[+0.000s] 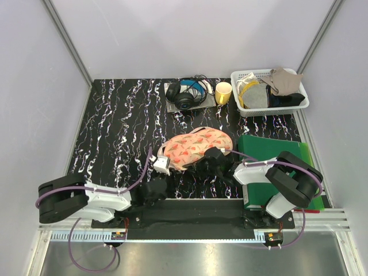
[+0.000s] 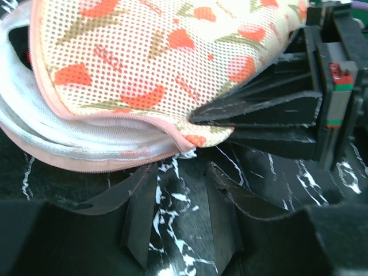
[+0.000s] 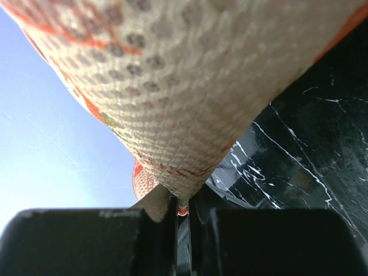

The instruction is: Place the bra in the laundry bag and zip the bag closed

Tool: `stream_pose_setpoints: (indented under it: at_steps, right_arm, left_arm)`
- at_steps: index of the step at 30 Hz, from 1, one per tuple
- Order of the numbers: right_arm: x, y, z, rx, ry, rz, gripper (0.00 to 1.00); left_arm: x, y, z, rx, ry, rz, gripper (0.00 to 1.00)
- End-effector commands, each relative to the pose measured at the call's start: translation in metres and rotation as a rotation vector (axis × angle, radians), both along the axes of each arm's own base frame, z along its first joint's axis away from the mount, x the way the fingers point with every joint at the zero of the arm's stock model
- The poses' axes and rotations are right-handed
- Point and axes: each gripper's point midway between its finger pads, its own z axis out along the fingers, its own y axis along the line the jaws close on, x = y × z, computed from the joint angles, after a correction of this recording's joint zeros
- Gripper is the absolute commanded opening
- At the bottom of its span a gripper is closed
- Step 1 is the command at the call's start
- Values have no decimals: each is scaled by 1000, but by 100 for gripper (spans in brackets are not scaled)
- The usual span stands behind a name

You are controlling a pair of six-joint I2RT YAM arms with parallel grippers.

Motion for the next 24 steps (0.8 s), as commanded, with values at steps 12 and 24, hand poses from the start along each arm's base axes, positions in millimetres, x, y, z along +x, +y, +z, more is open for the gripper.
stream_pose_setpoints:
  at_steps: [12, 24]
  right_arm:
    - [14, 15, 24, 53, -35, -29, 9]
    - [10, 7, 17, 29, -46, -39, 7]
  left_arm:
    - [29, -11, 31, -45, -133, 161, 36]
    - [31, 9, 12, 68, -91, 257, 0]
